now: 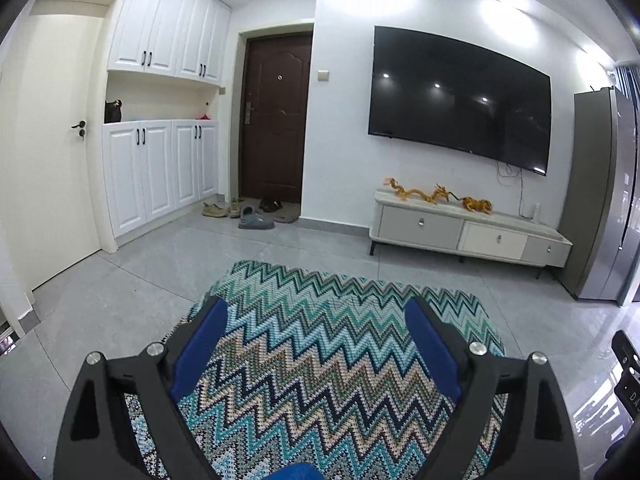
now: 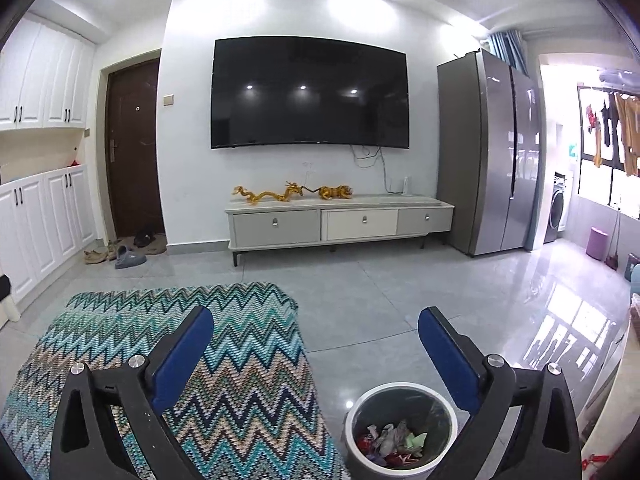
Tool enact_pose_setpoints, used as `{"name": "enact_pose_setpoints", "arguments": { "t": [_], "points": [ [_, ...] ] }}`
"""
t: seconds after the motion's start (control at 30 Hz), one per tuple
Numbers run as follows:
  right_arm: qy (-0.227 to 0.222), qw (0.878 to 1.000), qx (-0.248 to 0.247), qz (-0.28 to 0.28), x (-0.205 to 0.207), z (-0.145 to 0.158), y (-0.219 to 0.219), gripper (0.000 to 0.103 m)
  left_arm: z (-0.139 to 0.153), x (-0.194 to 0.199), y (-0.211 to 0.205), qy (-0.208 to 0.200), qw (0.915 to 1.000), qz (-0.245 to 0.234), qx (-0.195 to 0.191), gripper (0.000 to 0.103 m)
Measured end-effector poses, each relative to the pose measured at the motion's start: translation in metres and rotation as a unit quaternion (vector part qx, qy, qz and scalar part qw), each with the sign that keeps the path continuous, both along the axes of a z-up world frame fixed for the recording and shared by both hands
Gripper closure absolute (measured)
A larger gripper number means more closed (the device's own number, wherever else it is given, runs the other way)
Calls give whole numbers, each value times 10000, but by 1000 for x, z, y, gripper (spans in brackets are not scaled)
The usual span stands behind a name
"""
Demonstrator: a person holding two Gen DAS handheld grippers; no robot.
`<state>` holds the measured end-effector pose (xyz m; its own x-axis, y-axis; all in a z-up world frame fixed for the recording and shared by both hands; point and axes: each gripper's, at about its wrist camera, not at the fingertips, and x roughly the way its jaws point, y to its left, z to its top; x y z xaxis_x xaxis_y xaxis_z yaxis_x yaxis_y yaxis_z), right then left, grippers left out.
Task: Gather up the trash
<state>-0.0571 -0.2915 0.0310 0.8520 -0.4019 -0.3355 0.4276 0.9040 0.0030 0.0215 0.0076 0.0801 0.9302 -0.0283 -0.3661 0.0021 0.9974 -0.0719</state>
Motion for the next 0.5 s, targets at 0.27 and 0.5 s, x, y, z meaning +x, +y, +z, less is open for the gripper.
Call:
{"name": "enact_pose_setpoints", "arguments": {
  "t": [0.27,0.5],
  "points": [
    [54,9999,41,-110,-1,-12,-5,0,-7,1,-5,-37,9999,-49,107,13],
    [78,9995,243,-192,0,-22,-14,0,-14,6,-12,26,9997,-184,187,13]
  ]
}}
